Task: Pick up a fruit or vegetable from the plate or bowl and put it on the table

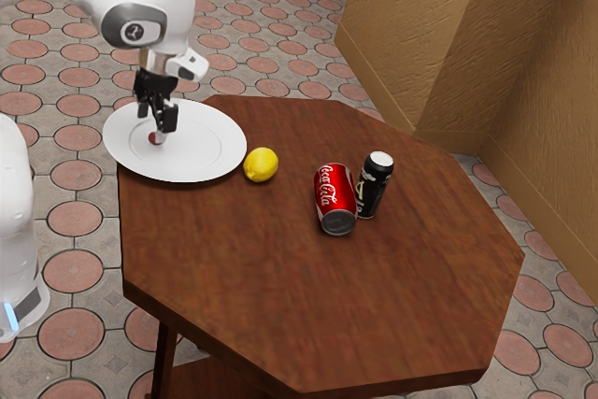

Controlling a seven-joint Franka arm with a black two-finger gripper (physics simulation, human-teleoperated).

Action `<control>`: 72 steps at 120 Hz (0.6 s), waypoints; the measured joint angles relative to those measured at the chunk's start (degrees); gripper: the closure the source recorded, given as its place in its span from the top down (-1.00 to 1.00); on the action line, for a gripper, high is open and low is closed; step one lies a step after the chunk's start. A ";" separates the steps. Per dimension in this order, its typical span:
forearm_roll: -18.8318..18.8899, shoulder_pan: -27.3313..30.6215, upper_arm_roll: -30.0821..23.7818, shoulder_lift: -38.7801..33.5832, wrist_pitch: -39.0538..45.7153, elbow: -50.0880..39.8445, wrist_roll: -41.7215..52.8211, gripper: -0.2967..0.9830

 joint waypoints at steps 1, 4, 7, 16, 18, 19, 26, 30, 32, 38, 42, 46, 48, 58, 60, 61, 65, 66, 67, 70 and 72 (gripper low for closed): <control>0.00 0.00 0.00 0.02 0.01 -0.01 0.00 0.54; 0.01 -0.01 0.00 0.05 0.05 -0.06 0.01 0.54; 0.01 -0.02 0.00 0.09 0.07 -0.10 0.01 0.53; 0.02 -0.15 0.00 0.36 0.15 -0.15 0.01 0.53; 0.02 -0.23 0.00 0.41 0.17 -0.16 0.01 0.53; 0.02 -0.28 0.00 0.43 0.18 -0.16 0.01 0.53; 0.02 -0.55 0.00 0.62 0.39 -0.18 0.01 0.53; 0.02 -0.64 0.00 0.71 0.50 -0.28 0.01 0.53; 0.02 -0.73 0.00 0.74 0.56 -0.32 0.01 0.53; 0.03 -0.88 0.00 0.92 0.69 -0.39 0.01 0.53; 0.03 -0.93 0.00 1.01 0.84 -0.47 0.01 0.53; 0.03 -0.98 0.00 1.11 1.01 -0.62 0.01 0.53; 0.03 -1.00 0.00 1.19 1.09 -0.66 0.01 0.53; 0.03 -1.06 0.00 1.44 1.41 -0.76 0.00 0.51; 0.03 -1.06 0.00 1.47 1.46 -0.77 0.00 0.51; 0.03 -1.06 0.00 1.48 1.49 -0.77 0.00 0.51; 0.03 -1.06 0.00 1.54 1.57 -0.78 -0.01 0.50; 0.03 -1.07 0.00 1.55 1.59 -0.78 -0.01 0.50; 0.03 -1.07 0.00 1.56 1.61 -0.78 -0.01 0.50; 0.03 -1.07 0.00 1.58 1.66 -0.78 -0.02 0.49; 0.03 -1.09 0.00 1.59 1.69 -0.78 -0.02 0.48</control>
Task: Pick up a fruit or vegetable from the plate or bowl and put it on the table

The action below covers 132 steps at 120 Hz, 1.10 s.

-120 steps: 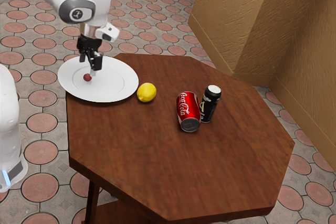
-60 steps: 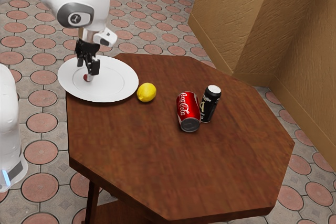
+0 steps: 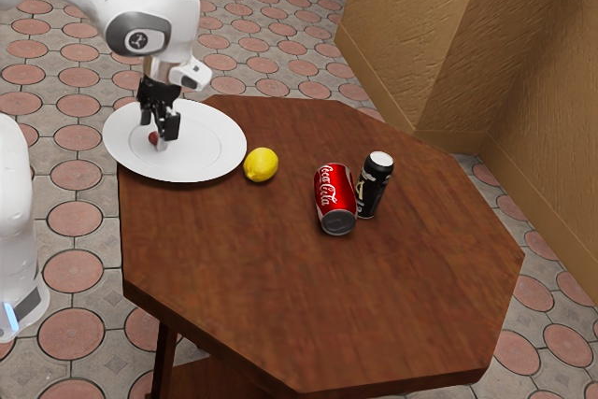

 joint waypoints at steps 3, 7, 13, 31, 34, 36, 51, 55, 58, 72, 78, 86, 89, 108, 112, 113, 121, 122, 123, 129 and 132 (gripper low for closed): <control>0.00 -0.02 0.00 0.01 0.04 0.00 -0.01 0.46; 0.00 -0.04 0.00 0.07 0.12 0.00 -0.03 0.43; 0.00 -0.08 0.01 0.23 0.27 0.00 -0.06 0.37; -0.04 -0.56 0.08 0.37 0.65 -0.08 -0.19 0.11; -0.04 -0.57 0.08 0.37 0.70 -0.09 -0.22 0.06; -0.05 -0.58 0.09 0.37 0.72 -0.09 -0.23 0.03; -0.07 -0.60 0.11 0.40 0.88 -0.09 -0.36 -0.18; -0.08 -0.60 0.10 0.39 0.90 -0.09 -0.47 -0.22; -0.06 -0.63 0.12 0.38 0.92 -0.09 -0.56 -0.25; 0.06 -0.73 0.09 0.33 1.00 -0.04 -0.94 -0.28; 0.10 -0.79 0.09 0.28 1.02 0.03 -1.06 -0.28; 0.14 -1.44 0.06 0.12 1.04 0.26 -1.20 -0.29; 0.15 -1.91 0.04 -0.01 1.05 0.37 -1.24 -0.29; 0.19 -6.04 -1.55 -0.31 1.08 2.32 -1.34 -0.29; 0.17 -6.83 -2.55 -0.32 1.07 2.84 -1.34 -0.28; 0.17 -7.08 -2.78 -0.32 1.07 2.96 -1.34 -0.28; 0.09 -9.50 -3.85 -0.32 1.03 3.82 -1.33 -0.28; 0.07 -9.79 -3.91 -0.31 1.03 3.90 -1.32 -0.28; 0.06 -10.14 -3.97 -0.30 1.02 3.98 -1.32 -0.28; -0.06 -12.39 -4.17 -0.21 1.00 4.36 -1.31 -0.28; -0.12 -13.48 -4.23 -0.13 0.99 4.54 -1.31 -0.28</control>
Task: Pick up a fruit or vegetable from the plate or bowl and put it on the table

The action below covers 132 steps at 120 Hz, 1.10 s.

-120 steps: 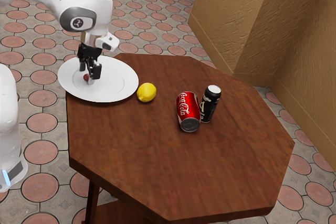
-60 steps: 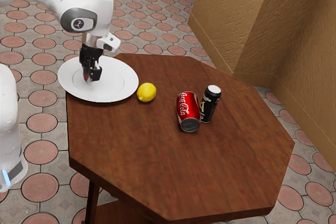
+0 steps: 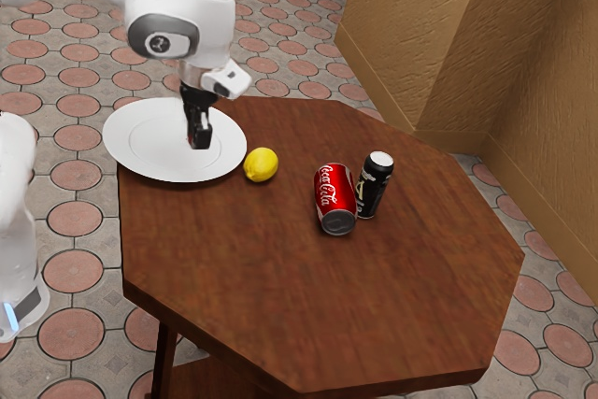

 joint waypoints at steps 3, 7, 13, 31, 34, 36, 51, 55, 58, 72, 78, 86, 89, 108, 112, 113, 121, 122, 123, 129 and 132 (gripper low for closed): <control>-0.07 -1.28 -0.03 0.11 0.00 0.20 0.00 -0.29; -0.15 -3.14 -0.08 0.25 0.00 0.48 0.01 -0.28; -0.25 -5.64 -0.29 0.66 0.01 0.89 0.01 -0.28; -1.58 -12.09 -1.34 3.43 0.05 2.71 -0.01 -0.29; -1.89 -13.19 -1.43 4.11 0.06 3.20 -0.02 -0.28; -2.15 -13.88 -1.49 4.60 0.07 3.48 -0.03 -0.28; -3.65 -17.24 -2.79 7.68 1.19 4.85 -0.07 -0.29; -4.07 -17.82 -3.36 8.55 1.46 5.48 -0.09 -0.29; -4.41 -18.07 -3.95 9.17 1.64 6.00 -0.10 -0.29; -6.51 -18.53 -8.16 13.68 2.26 9.54 -0.17 -0.28; -7.52 -18.61 -9.38 15.55 2.44 10.86 -0.19 -0.29; -8.43 -18.66 -10.18 16.80 2.62 11.71 -0.21 -0.28; -8.67 -18.67 -10.30 17.06 2.68 11.85 -0.22 -0.29; -9.56 -19.10 -10.47 17.47 2.89 12.11 -0.11 0.08; -9.64 -19.18 -10.46 17.43 2.91 12.13 -0.06 0.17; -9.64 -19.21 -10.46 17.42 2.92 12.14 -0.05 0.19; -9.50 -19.64 -10.46 17.25 2.94 12.16 0.03 0.32; -9.49 -19.68 -10.46 17.22 2.94 12.18 0.03 0.34; -9.48 -19.71 -10.46 17.18 2.94 12.17 0.04 0.35; -9.42 -19.83 -10.40 17.04 2.94 12.16 0.03 0.40; -9.41 -19.85 -10.35 17.01 2.94 12.16 0.02 0.42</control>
